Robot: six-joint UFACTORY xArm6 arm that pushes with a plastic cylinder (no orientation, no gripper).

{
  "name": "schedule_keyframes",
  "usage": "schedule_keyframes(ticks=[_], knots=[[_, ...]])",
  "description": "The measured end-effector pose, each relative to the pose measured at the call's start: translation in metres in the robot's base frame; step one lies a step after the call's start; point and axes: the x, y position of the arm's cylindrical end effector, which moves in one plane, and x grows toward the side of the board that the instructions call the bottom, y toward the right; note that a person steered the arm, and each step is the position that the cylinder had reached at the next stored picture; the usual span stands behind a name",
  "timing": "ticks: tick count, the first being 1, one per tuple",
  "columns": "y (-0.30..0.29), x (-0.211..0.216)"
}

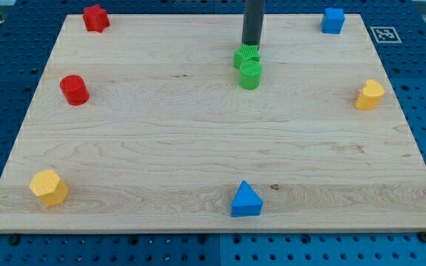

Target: Move the yellow heart to the top of the blue triangle

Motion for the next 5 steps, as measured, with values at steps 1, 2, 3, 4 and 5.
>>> schedule_keyframes(ticks=[1, 2, 3, 4, 5], knots=[[0.002, -0.002], [0.048, -0.004], [0.069, -0.004], [0.072, -0.004], [0.085, -0.003]])
